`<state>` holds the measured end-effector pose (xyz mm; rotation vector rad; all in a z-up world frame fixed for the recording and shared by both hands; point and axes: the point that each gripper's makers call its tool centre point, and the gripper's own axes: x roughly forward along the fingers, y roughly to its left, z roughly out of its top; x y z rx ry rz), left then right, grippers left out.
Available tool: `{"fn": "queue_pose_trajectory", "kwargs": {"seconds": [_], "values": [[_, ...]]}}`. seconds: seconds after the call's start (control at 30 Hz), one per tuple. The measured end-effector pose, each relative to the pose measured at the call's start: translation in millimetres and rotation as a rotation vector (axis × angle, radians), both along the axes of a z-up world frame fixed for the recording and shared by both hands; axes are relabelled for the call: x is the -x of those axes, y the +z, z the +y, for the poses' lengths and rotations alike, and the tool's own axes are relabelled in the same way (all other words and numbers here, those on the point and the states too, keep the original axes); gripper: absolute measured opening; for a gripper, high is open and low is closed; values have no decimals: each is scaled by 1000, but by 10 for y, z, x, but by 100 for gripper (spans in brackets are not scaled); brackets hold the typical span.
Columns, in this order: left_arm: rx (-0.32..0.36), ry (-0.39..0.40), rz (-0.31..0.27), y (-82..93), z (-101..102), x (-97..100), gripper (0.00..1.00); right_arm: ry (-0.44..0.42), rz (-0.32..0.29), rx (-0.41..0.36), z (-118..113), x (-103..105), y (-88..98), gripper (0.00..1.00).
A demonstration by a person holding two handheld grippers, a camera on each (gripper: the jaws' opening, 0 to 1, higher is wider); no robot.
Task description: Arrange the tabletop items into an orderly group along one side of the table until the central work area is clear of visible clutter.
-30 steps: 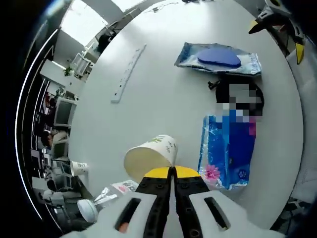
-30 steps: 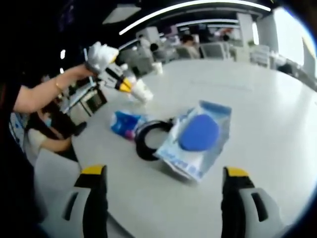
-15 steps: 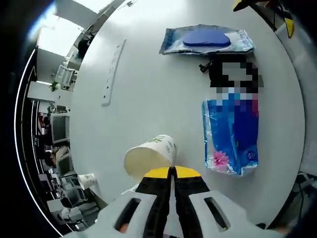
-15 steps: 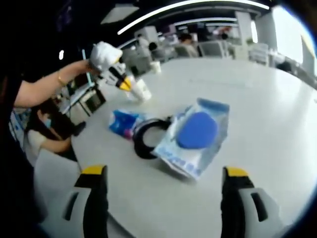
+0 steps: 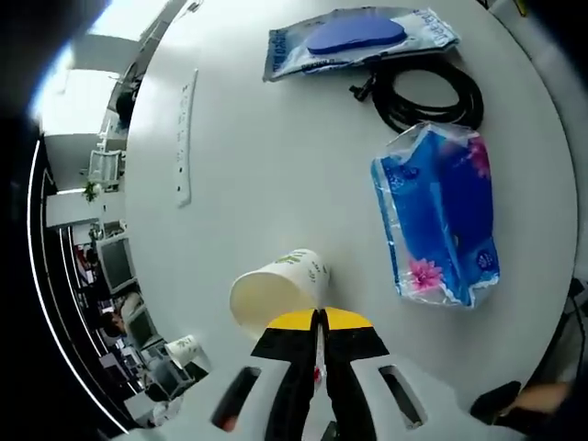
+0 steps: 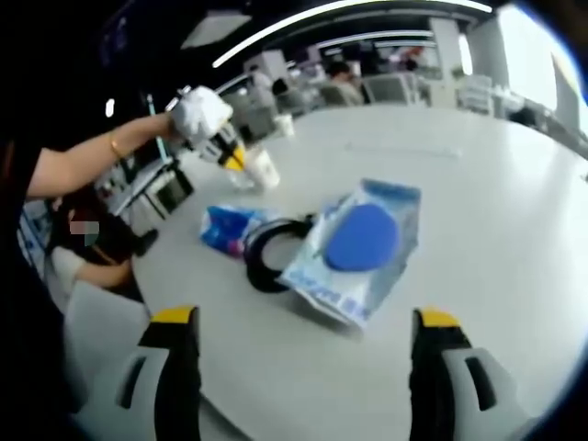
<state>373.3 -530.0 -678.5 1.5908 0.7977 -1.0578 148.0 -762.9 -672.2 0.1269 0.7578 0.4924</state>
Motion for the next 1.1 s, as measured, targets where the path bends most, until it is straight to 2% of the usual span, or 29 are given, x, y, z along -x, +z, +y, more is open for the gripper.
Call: {"fn": "queue_pose_trajectory", "kwargs": {"seconds": [0.17,0.23,0.6,0.7,0.83,0.93,1.1], "values": [[-7,-9,-1,-17,-5,-37,1,-8,2,-3,-19,-5,0,93],[32,4,11,-15,-45,-45,1,-8,1,-5,-19,-8,3,93],[106,42,68,-2,-58,-28,1,-8,3,-9,-13,-9,0,92],[147,63,78,39,-84,-26,2,-10,2,-10,-17,-7,2,92],[157,64,83,60,-97,-17,2,-14,1,-13,-21,-7,4,92],[142,58,69,72,-89,-38,7,-13,2,-19,-16,-5,7,92],[176,73,65,99,-133,-56,12,-15,2,-22,-25,-7,14,92]]}}
